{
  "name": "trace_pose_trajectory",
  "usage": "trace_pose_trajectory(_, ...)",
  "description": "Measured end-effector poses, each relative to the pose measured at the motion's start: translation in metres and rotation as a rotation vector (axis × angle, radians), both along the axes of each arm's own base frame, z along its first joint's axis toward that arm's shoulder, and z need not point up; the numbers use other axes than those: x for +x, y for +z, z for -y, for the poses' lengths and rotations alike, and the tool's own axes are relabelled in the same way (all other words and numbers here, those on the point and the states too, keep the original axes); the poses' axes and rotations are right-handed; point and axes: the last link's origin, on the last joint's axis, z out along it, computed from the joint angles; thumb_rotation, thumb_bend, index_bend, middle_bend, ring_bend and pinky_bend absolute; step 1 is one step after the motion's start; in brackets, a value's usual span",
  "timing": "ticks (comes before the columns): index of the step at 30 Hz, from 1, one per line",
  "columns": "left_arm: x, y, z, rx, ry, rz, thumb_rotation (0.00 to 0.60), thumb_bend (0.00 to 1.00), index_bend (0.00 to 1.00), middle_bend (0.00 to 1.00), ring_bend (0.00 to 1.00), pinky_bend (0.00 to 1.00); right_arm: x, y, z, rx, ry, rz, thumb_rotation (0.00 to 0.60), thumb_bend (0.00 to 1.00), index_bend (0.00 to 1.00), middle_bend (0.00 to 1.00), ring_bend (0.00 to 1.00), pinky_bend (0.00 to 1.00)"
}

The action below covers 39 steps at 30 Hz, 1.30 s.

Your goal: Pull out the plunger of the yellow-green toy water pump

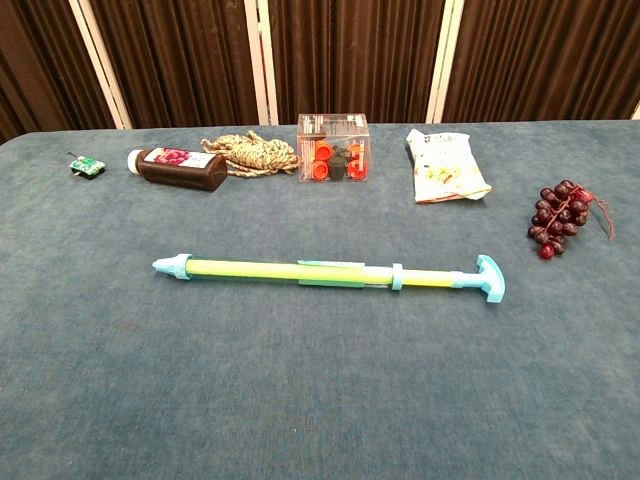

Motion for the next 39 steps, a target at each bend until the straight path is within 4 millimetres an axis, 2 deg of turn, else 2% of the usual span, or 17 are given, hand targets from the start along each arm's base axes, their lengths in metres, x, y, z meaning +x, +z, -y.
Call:
trace_pose_trajectory(23, -0.002, -0.001, -0.003, -0.015, 0.019, -0.001, 0.6, 0.0, 0.0, 0.0, 0.0, 0.0, 0.0, -0.003, 0.001, 0.003, -0.005, -0.001, 0.6, 0.1, 0.11, 0.0, 0.0, 0.03)
trace_pose_trajectory(27, 0.0, -0.001, -0.007, -0.016, 0.031, 0.025, 0.6, 0.04, 0.0, 0.0, 0.0, 0.01, 0.0, -0.002, 0.001, 0.002, -0.011, 0.001, 0.6, 0.1, 0.11, 0.0, 0.0, 0.03)
trace_pose_trajectory(32, 0.008, 0.002, -0.023, -0.009, 0.016, 0.033, 0.6, 0.12, 0.11, 0.01, 0.0, 0.1, 0.0, -0.003, 0.001, 0.005, -0.013, 0.006, 0.6, 0.1, 0.12, 0.0, 0.0, 0.03)
trace_pose_trajectory(39, 0.031, -0.005, -0.055, -0.018, -0.049, -0.002, 0.6, 0.16, 0.24, 0.07, 0.0, 0.12, 0.0, -0.005, 0.001, 0.014, -0.019, 0.006, 0.6, 0.1, 0.12, 0.0, 0.0, 0.03)
